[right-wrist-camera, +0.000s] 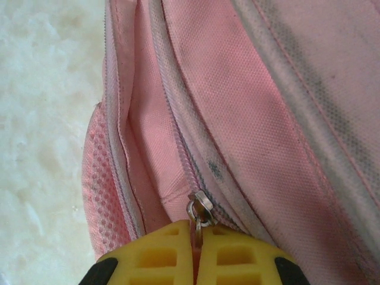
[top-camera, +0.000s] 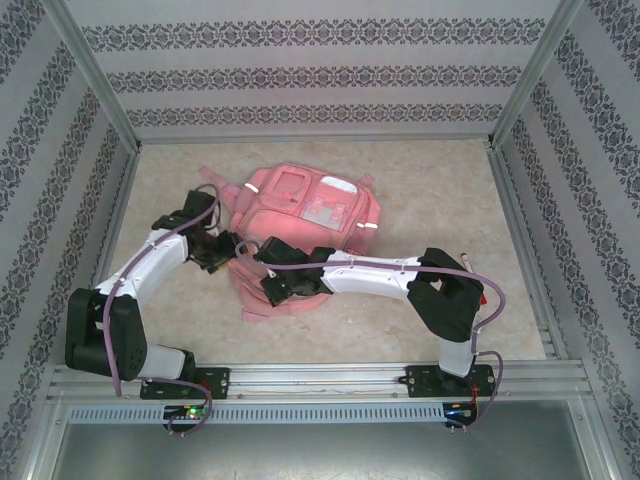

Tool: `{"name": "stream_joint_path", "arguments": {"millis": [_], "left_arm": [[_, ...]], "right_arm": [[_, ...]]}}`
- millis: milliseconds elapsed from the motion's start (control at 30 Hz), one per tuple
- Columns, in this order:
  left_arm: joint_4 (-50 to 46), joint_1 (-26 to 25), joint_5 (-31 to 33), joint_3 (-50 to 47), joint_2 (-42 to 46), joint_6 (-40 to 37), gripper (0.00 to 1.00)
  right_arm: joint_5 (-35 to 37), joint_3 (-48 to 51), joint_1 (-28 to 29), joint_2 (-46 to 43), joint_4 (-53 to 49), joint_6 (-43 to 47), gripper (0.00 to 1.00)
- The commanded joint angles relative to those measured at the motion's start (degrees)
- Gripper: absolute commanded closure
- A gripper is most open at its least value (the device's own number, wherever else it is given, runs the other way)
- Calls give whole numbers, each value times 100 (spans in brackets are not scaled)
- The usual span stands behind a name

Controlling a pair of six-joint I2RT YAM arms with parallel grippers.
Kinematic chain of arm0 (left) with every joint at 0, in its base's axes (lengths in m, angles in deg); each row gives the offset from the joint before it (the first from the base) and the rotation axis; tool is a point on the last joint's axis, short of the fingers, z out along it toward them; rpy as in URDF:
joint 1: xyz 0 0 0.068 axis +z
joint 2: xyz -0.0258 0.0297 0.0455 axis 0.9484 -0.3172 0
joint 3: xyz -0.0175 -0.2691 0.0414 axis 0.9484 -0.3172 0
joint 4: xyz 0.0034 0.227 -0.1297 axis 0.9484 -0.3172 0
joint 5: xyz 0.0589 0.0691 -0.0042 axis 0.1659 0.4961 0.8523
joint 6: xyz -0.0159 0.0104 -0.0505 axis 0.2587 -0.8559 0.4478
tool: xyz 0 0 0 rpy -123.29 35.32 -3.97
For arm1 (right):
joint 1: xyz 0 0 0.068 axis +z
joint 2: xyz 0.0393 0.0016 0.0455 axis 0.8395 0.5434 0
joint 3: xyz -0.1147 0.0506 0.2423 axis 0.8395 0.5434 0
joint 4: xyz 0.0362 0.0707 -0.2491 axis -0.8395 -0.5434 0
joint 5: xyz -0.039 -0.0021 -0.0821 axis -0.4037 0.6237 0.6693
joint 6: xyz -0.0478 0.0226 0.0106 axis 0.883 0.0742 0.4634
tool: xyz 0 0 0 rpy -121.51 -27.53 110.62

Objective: Pack the student bag

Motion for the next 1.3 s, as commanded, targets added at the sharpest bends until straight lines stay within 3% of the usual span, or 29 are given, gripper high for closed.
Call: {"name": "stream_joint_path", "arguments": {"millis": [0, 200, 300, 400, 667, 1000, 1133, 1267], "left_arm": [[651, -182, 30, -189, -7, 721, 45], [1361, -311, -156, -327, -80, 1002, 53], [1596, -339, -109, -481, -37, 987, 76], [1354, -300, 404, -497, -86, 708, 100], [621, 249, 559, 65, -532, -227, 100], [466, 847, 452, 549, -907, -1155, 100], [263, 982, 294, 1086, -1335, -1899, 100], [-31, 1005, 133, 1984, -2034, -2176, 100]], "right_arm": [[-451, -218, 45, 50, 431, -244, 100], [-614, -244, 211, 137, 573, -353, 100], [-624, -236, 221, 121, 543, -329, 100], [-482, -180, 204, 46, 294, -262, 100], [435, 805, 70, -511, -589, -40, 100], [831, 2309, -892, -1546, -643, -132, 100], [1198, 2506, -1325, -1704, -666, 28, 100], [907, 2310, -1409, -1619, -708, 189, 100]]}}
